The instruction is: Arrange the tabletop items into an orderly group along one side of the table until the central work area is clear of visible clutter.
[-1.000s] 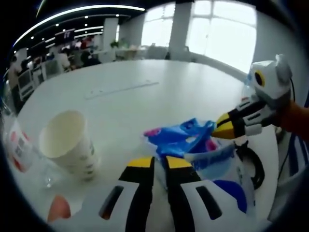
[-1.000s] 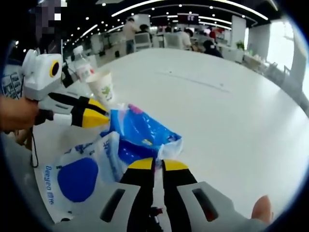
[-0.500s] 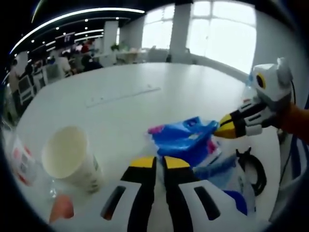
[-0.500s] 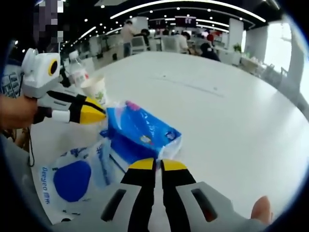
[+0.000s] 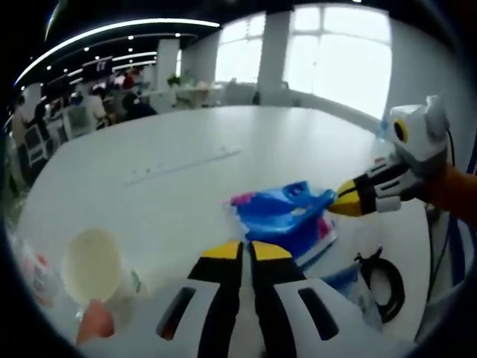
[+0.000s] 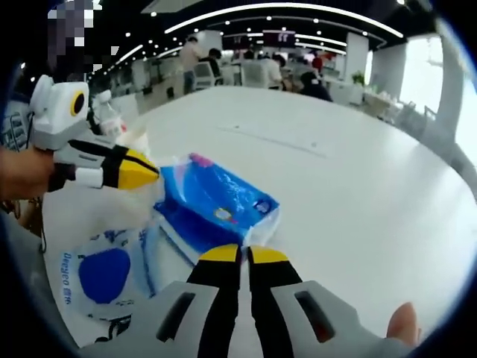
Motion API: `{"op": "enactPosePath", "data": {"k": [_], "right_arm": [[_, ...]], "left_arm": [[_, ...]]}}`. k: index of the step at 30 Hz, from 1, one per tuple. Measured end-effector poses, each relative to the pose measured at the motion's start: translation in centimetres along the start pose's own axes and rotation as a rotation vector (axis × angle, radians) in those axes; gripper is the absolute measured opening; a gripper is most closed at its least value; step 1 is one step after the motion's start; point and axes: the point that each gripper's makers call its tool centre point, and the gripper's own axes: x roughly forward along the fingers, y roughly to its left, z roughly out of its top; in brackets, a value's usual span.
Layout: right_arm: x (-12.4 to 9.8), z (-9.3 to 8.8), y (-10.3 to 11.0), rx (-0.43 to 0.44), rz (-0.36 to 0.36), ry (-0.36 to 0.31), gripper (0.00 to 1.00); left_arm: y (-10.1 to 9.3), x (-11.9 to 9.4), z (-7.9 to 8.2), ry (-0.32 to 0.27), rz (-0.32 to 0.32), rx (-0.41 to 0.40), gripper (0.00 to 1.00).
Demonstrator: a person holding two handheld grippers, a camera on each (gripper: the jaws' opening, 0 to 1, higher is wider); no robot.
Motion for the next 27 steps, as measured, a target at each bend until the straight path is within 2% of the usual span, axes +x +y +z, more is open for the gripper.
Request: {"op": "enactPosePath", "data": {"k": [10,27], "right_arm": [[-1.4,0.0,-2.6,0.009,-0.048,-0.015,0.05],[-3.2,-0.4,-6.7,0.043,-0.107,-0.031,0.04]], "left_arm": [[-1.7,1.4,1.7,-0.033,-0.019,0.020,0.00],[-4.6,4.0,3.6,-0.031,-0.063,0.048,0.00]]}}
